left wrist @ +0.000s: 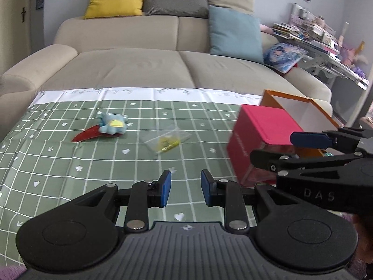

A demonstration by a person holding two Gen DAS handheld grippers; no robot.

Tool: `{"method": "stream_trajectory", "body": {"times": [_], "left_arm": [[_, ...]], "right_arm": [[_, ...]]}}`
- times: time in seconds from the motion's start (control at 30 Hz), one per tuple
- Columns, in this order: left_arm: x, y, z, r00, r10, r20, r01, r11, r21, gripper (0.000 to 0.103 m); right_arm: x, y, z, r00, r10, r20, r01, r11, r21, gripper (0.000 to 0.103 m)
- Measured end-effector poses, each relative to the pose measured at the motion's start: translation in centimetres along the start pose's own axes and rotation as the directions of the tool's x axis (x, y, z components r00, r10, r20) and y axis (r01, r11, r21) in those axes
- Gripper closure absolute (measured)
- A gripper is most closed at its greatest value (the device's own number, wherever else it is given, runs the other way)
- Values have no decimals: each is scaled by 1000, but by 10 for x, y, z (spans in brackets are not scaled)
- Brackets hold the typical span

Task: Organize soft objects
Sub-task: 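Reach the left tool to the blue plush toy while the right tool approaches the yellow packet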

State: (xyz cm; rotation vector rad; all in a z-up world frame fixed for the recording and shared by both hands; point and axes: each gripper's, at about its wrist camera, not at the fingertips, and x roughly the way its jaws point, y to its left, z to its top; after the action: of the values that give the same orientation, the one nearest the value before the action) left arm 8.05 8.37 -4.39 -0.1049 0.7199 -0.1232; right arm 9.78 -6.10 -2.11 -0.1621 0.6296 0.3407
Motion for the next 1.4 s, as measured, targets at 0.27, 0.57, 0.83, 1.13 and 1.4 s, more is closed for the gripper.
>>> {"method": "stream_trajectory", "body": {"times": [0.27,0.57,0.83,1.13,1.4], "left_arm": [[21,41,23,998,65,9,-65,998,-18,53],[70,94,53,992,120,25,-120,993,7,24],[133,123,66,989,145,-8,-145,988,-48,22],[181,127,63,986,164,-10,-164,986,-10,22],[194,125,57,982,186,-37,-184,981,54,43]], "right_arm": [[48,11,33,999,38,15,-37,999,-21,34],[128,32,54,997,63,-45,-64,998,-22,27],[199,37,51,992,30,-127,-26,999,27,18],[257,32,39,983,8,-181,7,997,81,5],[276,29,32,981,29,-191,-7,994,111,3]]}}
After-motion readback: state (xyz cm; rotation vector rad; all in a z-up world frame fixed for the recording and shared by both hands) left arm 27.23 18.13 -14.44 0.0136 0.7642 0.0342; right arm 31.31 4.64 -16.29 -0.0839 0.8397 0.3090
